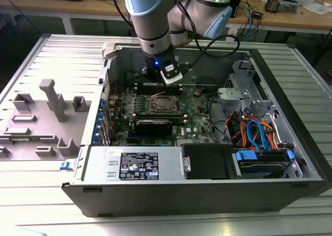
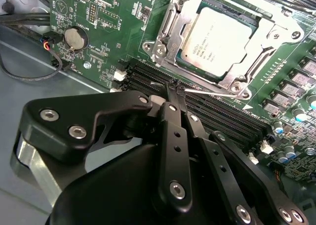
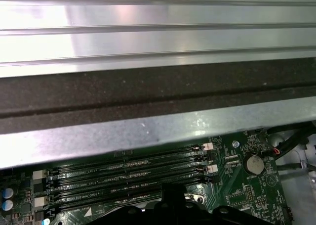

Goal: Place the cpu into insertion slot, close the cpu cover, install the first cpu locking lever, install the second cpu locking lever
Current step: 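Install the first cpu locking lever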

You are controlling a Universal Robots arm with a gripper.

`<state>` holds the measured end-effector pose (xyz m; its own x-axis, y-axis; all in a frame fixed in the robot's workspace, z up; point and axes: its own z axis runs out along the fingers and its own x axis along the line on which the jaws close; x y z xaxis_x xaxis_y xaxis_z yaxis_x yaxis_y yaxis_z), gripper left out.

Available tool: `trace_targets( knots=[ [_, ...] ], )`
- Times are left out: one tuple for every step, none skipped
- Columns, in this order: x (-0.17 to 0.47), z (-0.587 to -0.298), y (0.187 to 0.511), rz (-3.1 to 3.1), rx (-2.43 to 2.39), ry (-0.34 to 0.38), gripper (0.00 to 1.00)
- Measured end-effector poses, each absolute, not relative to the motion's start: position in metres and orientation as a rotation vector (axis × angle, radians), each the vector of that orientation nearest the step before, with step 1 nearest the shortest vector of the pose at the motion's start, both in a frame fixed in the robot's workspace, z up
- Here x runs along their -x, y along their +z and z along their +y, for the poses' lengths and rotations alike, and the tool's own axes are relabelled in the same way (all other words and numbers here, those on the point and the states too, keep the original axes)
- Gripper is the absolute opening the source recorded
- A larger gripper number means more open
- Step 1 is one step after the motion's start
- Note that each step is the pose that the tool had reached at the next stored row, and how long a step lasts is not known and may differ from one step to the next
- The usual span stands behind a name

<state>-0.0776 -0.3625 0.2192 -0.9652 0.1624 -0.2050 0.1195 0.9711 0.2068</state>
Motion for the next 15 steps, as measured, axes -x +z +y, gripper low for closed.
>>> trace_targets(
  knots=[
    [0.0776,-0.3624,0.2186,2.897,-0.21,0.285,0.11],
    [0.0776,-0.3624,0.2182,2.898,-0.21,0.285,0.11],
    [0.0777,-0.3625,0.218,2.898,-0.21,0.284,0.11],
    [0.0777,-0.3625,0.218,2.898,-0.21,0.284,0.11],
    [0.0777,-0.3625,0.2179,2.898,-0.21,0.284,0.11],
    [0.0777,-0.3625,0.2178,2.898,-0.21,0.284,0.11],
    [0.0777,-0.3625,0.2178,2.898,-0.21,0.284,0.11],
    [0.0777,-0.3625,0.2178,2.898,-0.21,0.284,0.11],
    [0.0777,-0.3625,0.2178,2.898,-0.21,0.284,0.11],
    [0.0777,-0.3625,0.2178,2.898,-0.21,0.284,0.11],
    [0.0777,-0.3625,0.2178,2.898,-0.21,0.284,0.11],
    [0.0776,-0.3625,0.2175,2.898,-0.21,0.284,0.11],
    [0.0776,-0.3625,0.2172,2.898,-0.21,0.285,0.11],
    [0.0776,-0.3625,0.2169,2.898,-0.21,0.284,0.11],
    [0.0777,-0.3625,0.2169,2.898,-0.21,0.284,0.11]
  ],
)
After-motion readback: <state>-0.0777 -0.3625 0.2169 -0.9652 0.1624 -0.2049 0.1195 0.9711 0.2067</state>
